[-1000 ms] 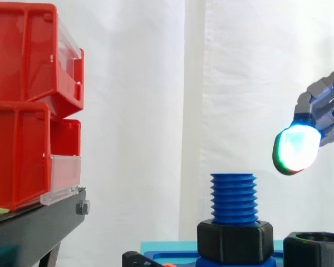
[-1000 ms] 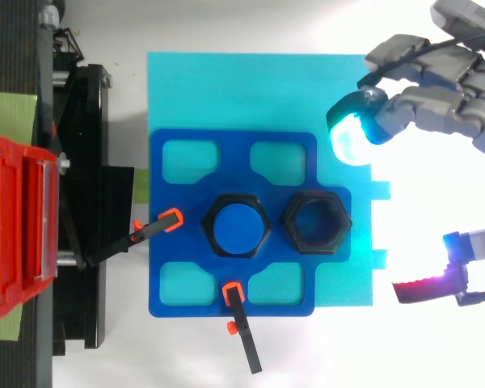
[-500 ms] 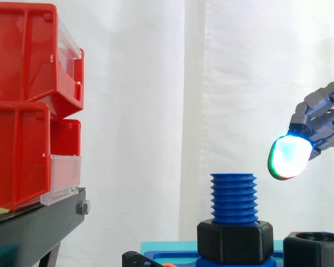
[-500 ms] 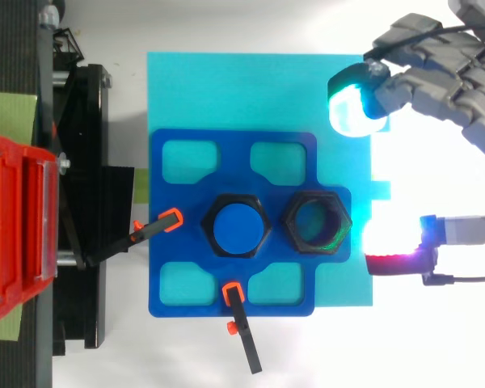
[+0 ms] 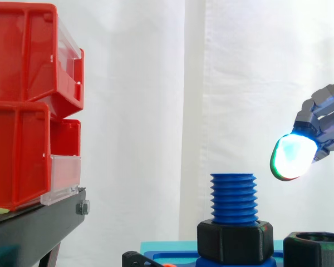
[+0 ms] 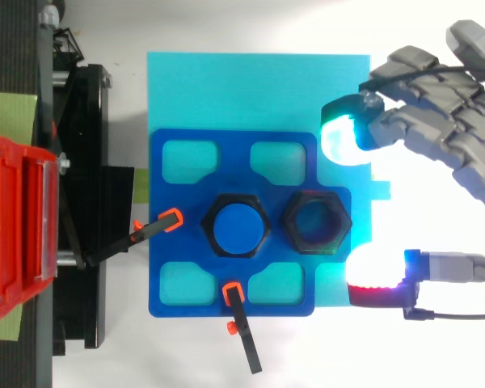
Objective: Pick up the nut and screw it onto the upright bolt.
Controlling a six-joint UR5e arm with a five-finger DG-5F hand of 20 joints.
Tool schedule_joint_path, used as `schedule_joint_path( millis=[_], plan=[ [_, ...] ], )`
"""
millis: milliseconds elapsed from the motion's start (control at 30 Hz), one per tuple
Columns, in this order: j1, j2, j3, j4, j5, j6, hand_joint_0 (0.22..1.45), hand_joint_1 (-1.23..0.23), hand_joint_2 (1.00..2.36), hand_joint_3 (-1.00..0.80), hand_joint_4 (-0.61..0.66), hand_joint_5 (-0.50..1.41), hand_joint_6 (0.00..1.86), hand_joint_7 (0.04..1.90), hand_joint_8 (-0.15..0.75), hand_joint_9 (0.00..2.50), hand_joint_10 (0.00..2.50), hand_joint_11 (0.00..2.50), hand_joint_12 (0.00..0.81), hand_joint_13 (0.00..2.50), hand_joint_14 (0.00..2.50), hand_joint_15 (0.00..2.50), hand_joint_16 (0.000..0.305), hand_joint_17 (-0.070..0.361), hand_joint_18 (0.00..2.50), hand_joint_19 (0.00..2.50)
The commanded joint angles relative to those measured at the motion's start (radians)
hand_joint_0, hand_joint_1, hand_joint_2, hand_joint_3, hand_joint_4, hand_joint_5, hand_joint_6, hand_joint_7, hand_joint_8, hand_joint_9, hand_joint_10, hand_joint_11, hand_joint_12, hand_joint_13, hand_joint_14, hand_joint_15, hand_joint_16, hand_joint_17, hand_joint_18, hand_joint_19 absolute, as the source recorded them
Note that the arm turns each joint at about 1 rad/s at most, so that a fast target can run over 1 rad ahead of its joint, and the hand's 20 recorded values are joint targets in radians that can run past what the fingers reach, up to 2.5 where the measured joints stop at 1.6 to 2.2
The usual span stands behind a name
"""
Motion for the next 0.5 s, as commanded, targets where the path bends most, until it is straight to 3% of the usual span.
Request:
schedule_joint_path(
  millis=[0, 167, 300, 467],
  plan=[
    [0.013, 0.000, 0.000, 0.010, 0.013, -0.002, 0.43, -0.70, 1.00, -0.50, 0.23, -0.22, 0.50, 0.78, 0.326, 0.39, 0.01, 0.31, 0.352, 0.24, 0.00, 0.00, 0.043, 0.097, 0.00, 0.00],
    [0.030, 0.000, 0.000, 0.023, 0.040, -0.008, 0.43, -0.69, 1.00, -0.50, 0.23, -0.22, 0.50, 0.77, 0.325, 0.39, 0.01, 0.30, 0.352, 0.24, 0.00, 0.00, 0.044, 0.098, 0.00, 0.00],
    [0.041, -0.048, 0.003, 0.034, 0.073, -0.009, 0.43, -0.68, 1.00, -0.50, 0.23, -0.22, 0.50, 0.77, 0.325, 0.40, 0.01, 0.30, 0.353, 0.25, 0.00, 0.00, 0.043, 0.098, 0.00, 0.00],
    [0.047, -0.068, 0.009, 0.060, 0.094, -0.009, 0.43, -0.68, 1.00, -0.50, 0.23, -0.22, 0.50, 0.77, 0.326, 0.40, 0.01, 0.29, 0.354, 0.25, 0.00, 0.00, 0.044, 0.098, 0.00, 0.00]
  ],
)
